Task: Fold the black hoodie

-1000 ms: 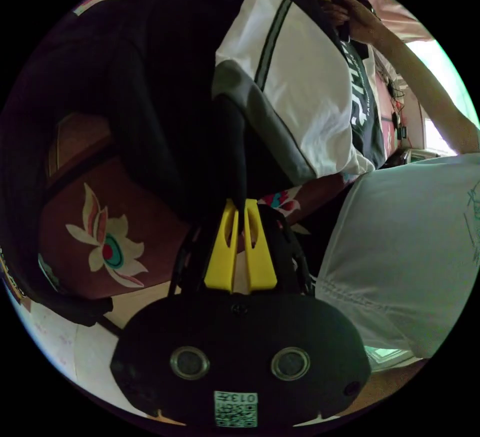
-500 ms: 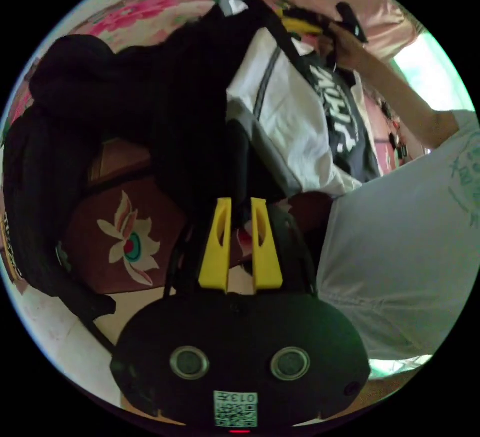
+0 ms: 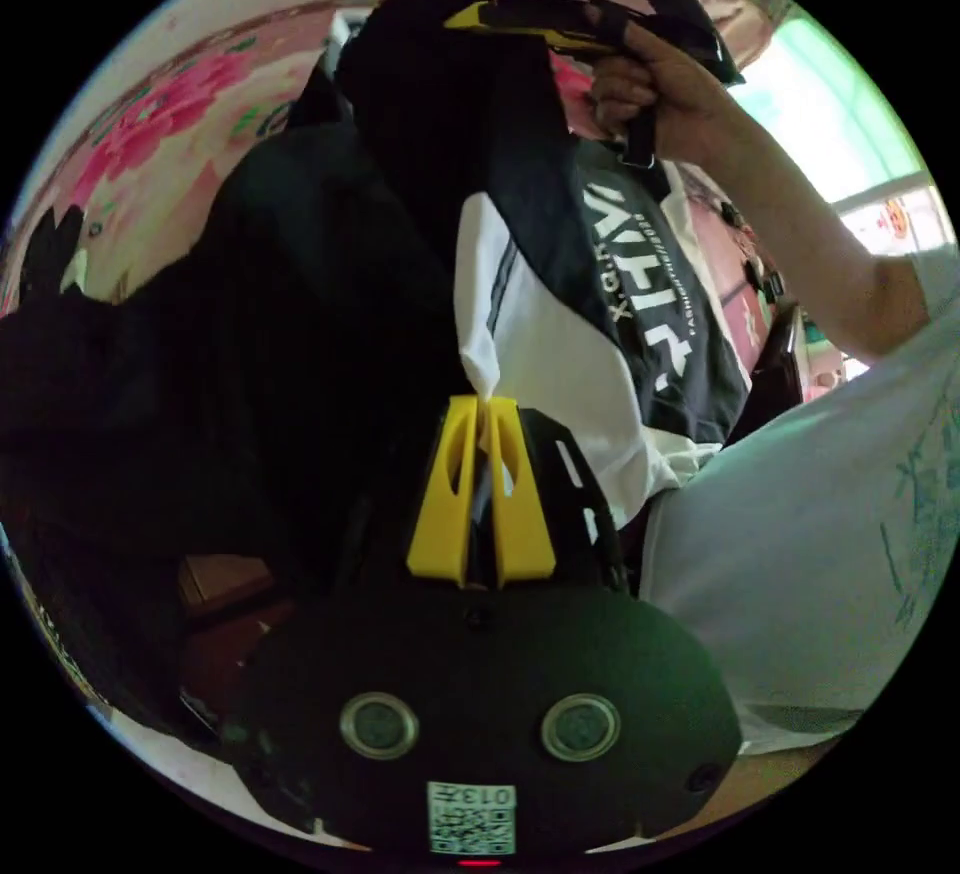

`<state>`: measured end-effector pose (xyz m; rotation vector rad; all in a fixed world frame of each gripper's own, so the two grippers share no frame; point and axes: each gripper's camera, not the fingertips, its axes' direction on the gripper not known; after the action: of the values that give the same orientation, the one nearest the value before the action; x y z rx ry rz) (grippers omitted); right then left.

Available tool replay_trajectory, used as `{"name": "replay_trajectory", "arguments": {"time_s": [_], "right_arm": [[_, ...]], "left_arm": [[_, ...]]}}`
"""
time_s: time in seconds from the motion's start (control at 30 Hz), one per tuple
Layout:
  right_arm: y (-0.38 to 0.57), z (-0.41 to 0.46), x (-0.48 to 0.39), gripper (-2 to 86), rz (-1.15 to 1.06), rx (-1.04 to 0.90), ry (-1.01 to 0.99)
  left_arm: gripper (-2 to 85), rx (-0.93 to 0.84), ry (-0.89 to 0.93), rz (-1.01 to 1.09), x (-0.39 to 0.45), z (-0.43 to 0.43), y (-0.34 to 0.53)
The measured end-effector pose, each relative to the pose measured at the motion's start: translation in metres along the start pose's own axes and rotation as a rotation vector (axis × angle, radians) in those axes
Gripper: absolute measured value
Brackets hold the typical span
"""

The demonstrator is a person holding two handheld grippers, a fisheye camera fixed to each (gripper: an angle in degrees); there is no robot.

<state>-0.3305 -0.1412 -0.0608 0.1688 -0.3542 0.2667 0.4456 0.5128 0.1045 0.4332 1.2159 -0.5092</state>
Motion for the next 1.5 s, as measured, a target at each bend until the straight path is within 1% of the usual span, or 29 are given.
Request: {"name": "replay_trajectory", "arguments": {"time_s": [0.07, 0.13, 0.2, 0.27, 0.3, 0.37, 0.4, 0.43, 0.47, 0.5, 0.53, 0.6, 0.67, 0.7, 0.73, 0.8, 0.87, 0.9, 0.93, 0.97, 1.0, 1.07, 1.13, 1.17, 1.3, 1.37, 1.4, 1.43, 1.5], "right_arm": [[0.019, -0.054, -0.036, 3.5, -0.055, 0.137, 0.086], [0.040, -0.099, -0.083, 4.1, -0.100, 0.269, 0.270], [0.042, -0.105, -0.108, 5.5, -0.108, 0.309, 0.388], [0.033, -0.090, -0.120, 8.9, -0.117, 0.365, 0.399], [0.020, -0.063, -0.123, 11.4, -0.178, 0.347, 0.390], [-0.011, -0.008, -0.115, 14.0, -0.209, 0.126, 0.344], [-0.032, 0.018, -0.105, 14.3, -0.171, -0.051, 0.233], [-0.044, 0.025, -0.099, 12.7, -0.169, -0.137, 0.099], [-0.046, 0.019, -0.098, 11.8, -0.168, -0.110, 0.064], [-0.044, 0.003, -0.096, 10.7, -0.172, -0.025, 0.093], [-0.037, -0.010, -0.093, 10.5, -0.169, 0.028, 0.201], [-0.023, -0.018, -0.079, 11.3, -0.119, 0.054, 0.320], [-0.011, -0.007, -0.064, 10.7, -0.080, -0.041, 0.346], [-0.003, 0.006, -0.058, 9.6, -0.086, -0.101, 0.314], [0.004, 0.020, -0.059, 7.9, -0.113, -0.119, 0.311], [0.014, 0.052, -0.068, 5.3, -0.232, -0.171, 0.360], [0.024, 0.101, -0.070, 3.6, -0.350, -0.350, 0.474], [0.034, 0.133, -0.062, 2.6, -0.401, -0.514, 0.538], [0.040, 0.122, -0.066, 1.5, -0.435, -0.308, 0.544], [0.040, 0.122, -0.062, 1.2, -0.424, -0.308, 0.549], [0.033, 0.122, -0.055, 0.6, -0.372, -0.374, 0.492], [0.018, 0.101, -0.054, 0.2, -0.300, -0.374, 0.436], [0.025, 0.048, -0.077, 0.0, -0.375, -0.162, 0.355], [0.030, 0.038, -0.083, -0.1, -0.387, -0.149, 0.344], [0.091, 0.018, -0.117, -0.2, -0.404, -0.277, 0.131], [0.126, 0.027, -0.134, -0.2, -0.407, -0.336, 0.073], [0.150, 0.043, -0.145, -0.2, -0.443, -0.403, 0.063], [0.174, 0.066, -0.151, -0.1, -0.481, -0.511, 0.114], [0.203, 0.095, -0.142, -0.1, -0.458, -0.622, 0.215]], "left_arm": [[1.3, 0.122, 0.036, 0.033, 0.015, -0.021, 0.015], [1.0, 0.241, 0.122, -0.001, 0.021, -0.037, 0.032], [1.0, 0.269, 0.185, -0.057, 0.014, -0.033, 0.037], [1.2, 0.233, 0.158, -0.129, 0.002, -0.020, 0.038], [1.5, 0.161, 0.114, -0.174, -0.009, -0.005, 0.037], [2.0, 0.005, 0.084, -0.292, -0.033, 0.021, 0.037], [2.2, -0.050, 0.076, -0.349, -0.044, 0.028, 0.040], [2.3, -0.049, 0.030, -0.388, -0.048, 0.028, 0.048], [2.4, -0.045, -0.004, -0.411, -0.049, 0.026, 0.052], [3.0, -0.026, -0.059, -0.443, -0.047, 0.023, 0.063], [3.9, 0.004, -0.100, -0.461, -0.041, 0.021, 0.073], [5.4, 0.063, -0.140, -0.426, -0.022, 0.021, 0.081], [6.0, 0.089, -0.163, -0.317, 0.008, 0.032, 0.075], [6.0, 0.070, -0.188, -0.208, 0.030, 0.045, 0.063], [5.6, 0.002, -0.252, -0.111, 0.050, 0.065, 0.050], [4.8, -0.129, -0.342, -0.034, 0.066, 0.100, 0.034], [3.4, -0.231, -0.371, -0.013, 0.068, 0.132, 0.029], [2.6, -0.174, -0.373, -0.024, 0.068, 0.132, 0.033], [1.8, -0.147, -0.332, -0.066, 0.062, 0.132, 0.037], [1.4, -0.143, -0.310, -0.090, 0.059, 0.132, 0.040], [0.6, -0.150, -0.278, -0.137, 0.056, 0.131, 0.043], [0.1, -0.146, -0.303, -0.166, 0.063, 0.124, 0.046], [-0.1, -0.037, -0.442, -0.155, 0.088, 0.107, 0.055], [-0.2, -0.026, -0.460, -0.134, 0.095, 0.106, 0.057], [-0.3, -0.230, -0.548, 0.026, 0.118, 0.156, 0.072], [-0.3, -0.225, -0.550, 0.053, 0.118, 0.176, 0.083], [-0.3, -0.205, -0.557, 0.058, 0.119, 0.177, 0.085], [-0.2, -0.222, -0.553, 0.058, 0.118, 0.178, 0.082], [0.0, -0.282, -0.539, 0.077, 0.120, 0.176, 0.076]]}}
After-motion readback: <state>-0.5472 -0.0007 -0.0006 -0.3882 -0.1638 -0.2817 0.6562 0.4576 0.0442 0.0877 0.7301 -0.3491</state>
